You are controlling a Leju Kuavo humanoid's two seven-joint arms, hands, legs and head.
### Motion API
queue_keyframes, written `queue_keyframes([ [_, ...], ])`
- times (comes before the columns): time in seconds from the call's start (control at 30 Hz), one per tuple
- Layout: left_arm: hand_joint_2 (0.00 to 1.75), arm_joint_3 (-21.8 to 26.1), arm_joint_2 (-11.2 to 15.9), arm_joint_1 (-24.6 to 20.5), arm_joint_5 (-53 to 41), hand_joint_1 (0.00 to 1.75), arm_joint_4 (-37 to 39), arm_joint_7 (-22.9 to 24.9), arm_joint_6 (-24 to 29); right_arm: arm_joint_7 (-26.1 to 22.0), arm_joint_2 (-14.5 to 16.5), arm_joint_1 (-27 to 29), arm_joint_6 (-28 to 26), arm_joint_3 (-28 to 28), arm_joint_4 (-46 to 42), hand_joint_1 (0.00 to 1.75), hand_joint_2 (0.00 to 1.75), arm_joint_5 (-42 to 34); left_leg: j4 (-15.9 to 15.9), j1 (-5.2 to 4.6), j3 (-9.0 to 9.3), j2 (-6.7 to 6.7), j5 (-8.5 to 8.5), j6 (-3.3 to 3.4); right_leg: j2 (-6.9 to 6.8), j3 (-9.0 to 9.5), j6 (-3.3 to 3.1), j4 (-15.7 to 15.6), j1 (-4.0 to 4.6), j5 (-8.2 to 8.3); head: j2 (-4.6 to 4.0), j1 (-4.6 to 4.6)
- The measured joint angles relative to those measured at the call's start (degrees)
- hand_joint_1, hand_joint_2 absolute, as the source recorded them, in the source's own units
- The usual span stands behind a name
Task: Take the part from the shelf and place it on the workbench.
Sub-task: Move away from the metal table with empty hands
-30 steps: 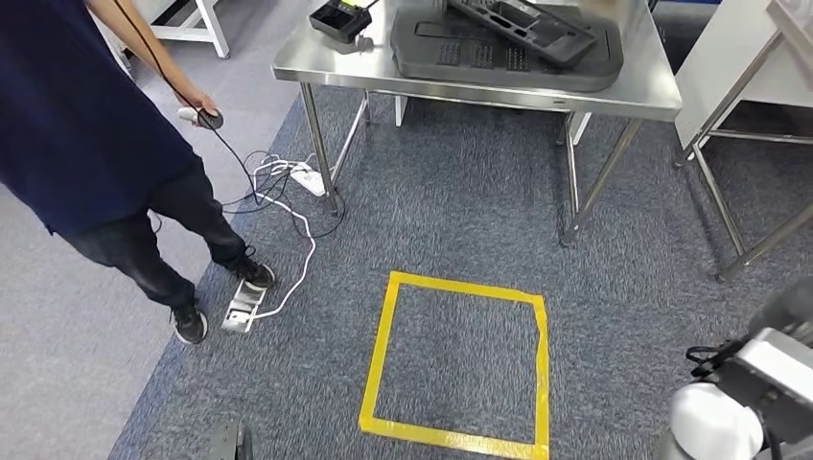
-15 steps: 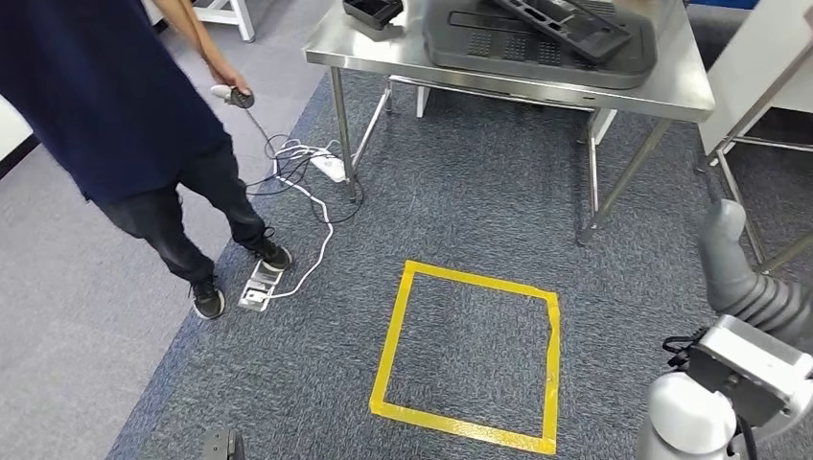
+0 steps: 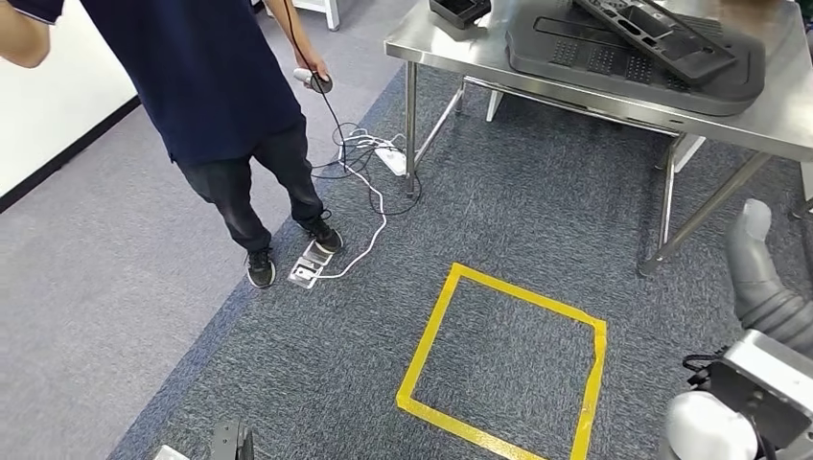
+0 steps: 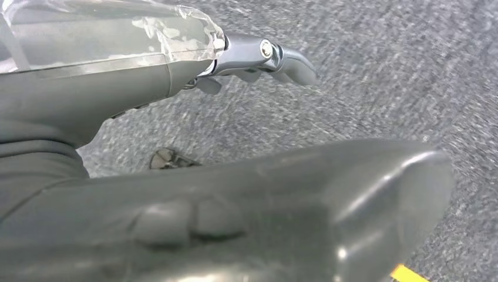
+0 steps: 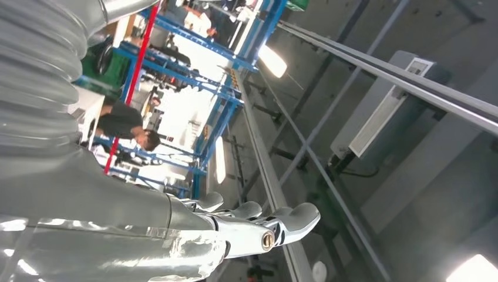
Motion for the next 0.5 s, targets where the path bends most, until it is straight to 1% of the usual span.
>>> queue_keyframes([
  [0.03,0.00,0.00,0.01,-0.01,0.02,0.00,0.01,0.00,0.00,0.03,-0.01,0.02,0.00,0.09,-0.02,0.00,1.75,0.03,1.82,-0.07,-0.78,1.18,-1.21,-0.26,-0.80,0.10,-0.29,-0.35,-0.17,0.24,0.00,-0.39],
  [0.07,0.00,0.00,0.01,-0.07,0.03,0.00,0.01,0.00,0.00,0.04,-0.01,0.05,0.00,0.16,-0.04,0.00,1.75,0.07,4.81,0.01,-2.03,2.69,-3.03,-0.46,-1.61,0.14,-0.47,-0.49,-0.23,0.37,0.00,-0.85],
  [0.1,0.00,0.00,0.00,-0.13,0.04,0.00,0.01,0.00,-0.01,0.05,-0.02,0.09,0.00,0.20,-0.07,0.00,1.75,0.14,8.55,0.08,-3.70,3.81,-5.00,-0.74,-2.38,0.08,-0.60,-0.50,-0.21,0.38,0.00,-1.32],
  [0.13,0.00,0.00,0.00,-0.17,0.04,0.00,0.01,0.00,-0.01,0.05,-0.02,0.13,0.00,0.21,-0.07,0.00,1.75,0.20,12.02,0.19,-5.22,4.39,-6.56,-0.97,-3.13,0.01,-0.62,-0.43,-0.18,0.37,0.00,-1.63],
  [0.17,0.00,0.00,0.00,-0.16,0.05,0.00,0.01,0.00,-0.01,0.05,-0.03,0.15,0.00,0.24,-0.07,0.00,1.75,0.24,14.62,0.25,-6.31,4.66,-7.51,-1.13,-3.77,-0.06,-0.63,-0.36,-0.16,0.34,0.00,-1.80],
  [0.2,0.00,0.00,0.00,-0.10,0.05,0.00,0.01,0.00,-0.01,0.05,-0.03,0.16,0.00,0.26,-0.07,0.00,1.75,0.27,15.79,0.32,-6.72,4.77,-7.67,-1.24,-4.37,-0.12,-0.61,-0.29,-0.15,0.30,0.00,-1.96],
  [0.23,0.00,0.00,0.00,-0.04,0.06,0.00,0.01,0.00,-0.01,0.07,-0.04,0.17,0.00,0.31,-0.07,0.00,1.75,0.28,14.98,0.36,-6.14,4.89,-6.92,-1.28,-4.93,-0.14,-0.57,-0.20,-0.16,0.24,0.00,-2.14],
  [0.27,0.00,0.00,0.01,0.01,0.07,0.00,0.01,0.00,-0.01,0.08,-0.04,0.17,0.00,0.38,-0.07,0.00,1.75,0.29,12.45,0.40,-4.65,5.17,-5.52,-1.27,-5.53,-0.12,-0.48,-0.09,-0.17,0.12,0.00,-2.34],
  [0.3,0.00,0.00,0.01,0.03,0.07,0.00,0.01,0.00,-0.01,0.09,-0.04,0.17,0.00,0.45,-0.07,0.00,1.75,0.30,8.55,0.41,-2.45,5.90,-3.70,-1.21,-6.18,-0.07,-0.33,0.09,-0.17,-0.05,0.00,-2.57],
  [0.33,0.00,0.00,0.00,0.00,0.07,0.00,0.01,0.00,-0.01,0.10,-0.04,0.16,0.00,0.52,-0.08,0.00,1.75,0.32,4.64,0.29,-0.35,7.14,-2.38,-1.00,-6.79,-0.03,-0.10,0.29,-0.05,-0.27,0.00,-2.79],
  [0.37,0.00,-0.01,-0.01,-0.03,0.06,0.00,0.01,-0.01,-0.02,0.10,-0.04,0.13,0.00,0.58,-0.09,0.00,1.75,0.33,1.56,0.14,1.14,8.04,-1.43,-0.69,-7.30,-0.01,0.17,0.51,0.10,-0.50,0.00,-2.88],
  [0.4,0.00,-0.01,-0.02,-0.05,0.06,0.00,0.01,-0.01,-0.02,0.10,-0.04,0.10,0.00,0.63,-0.10,0.00,1.75,0.34,-0.08,-0.01,1.80,8.62,-1.11,-0.37,-7.73,0.01,0.43,0.66,0.26,-0.66,0.00,-2.83],
  [0.43,0.00,-0.02,-0.02,-0.04,0.07,0.00,0.01,-0.02,-0.02,0.16,-0.04,0.07,0.00,0.68,-0.11,0.00,1.75,0.37,-0.43,-0.19,1.70,8.60,-1.23,-0.02,-8.13,0.02,0.69,0.70,0.42,-0.73,0.00,-2.68],
  [0.47,0.00,-0.02,-0.02,0.01,0.07,0.00,0.01,-0.02,-0.02,0.26,-0.05,0.05,0.00,0.75,-0.11,0.00,1.75,0.38,-0.51,-0.23,1.51,7.92,-1.05,0.28,-8.54,0.10,0.95,0.66,0.44,-0.75,0.00,-2.47],
  [0.5,0.00,-0.02,-0.02,0.07,0.09,0.00,0.01,-0.02,-0.02,0.36,-0.09,0.05,0.00,0.84,-0.11,0.00,1.75,0.40,-0.65,-0.13,1.46,7.40,-0.93,0.60,-8.54,0.18,1.27,0.69,0.36,-0.92,0.00,-2.32],
])
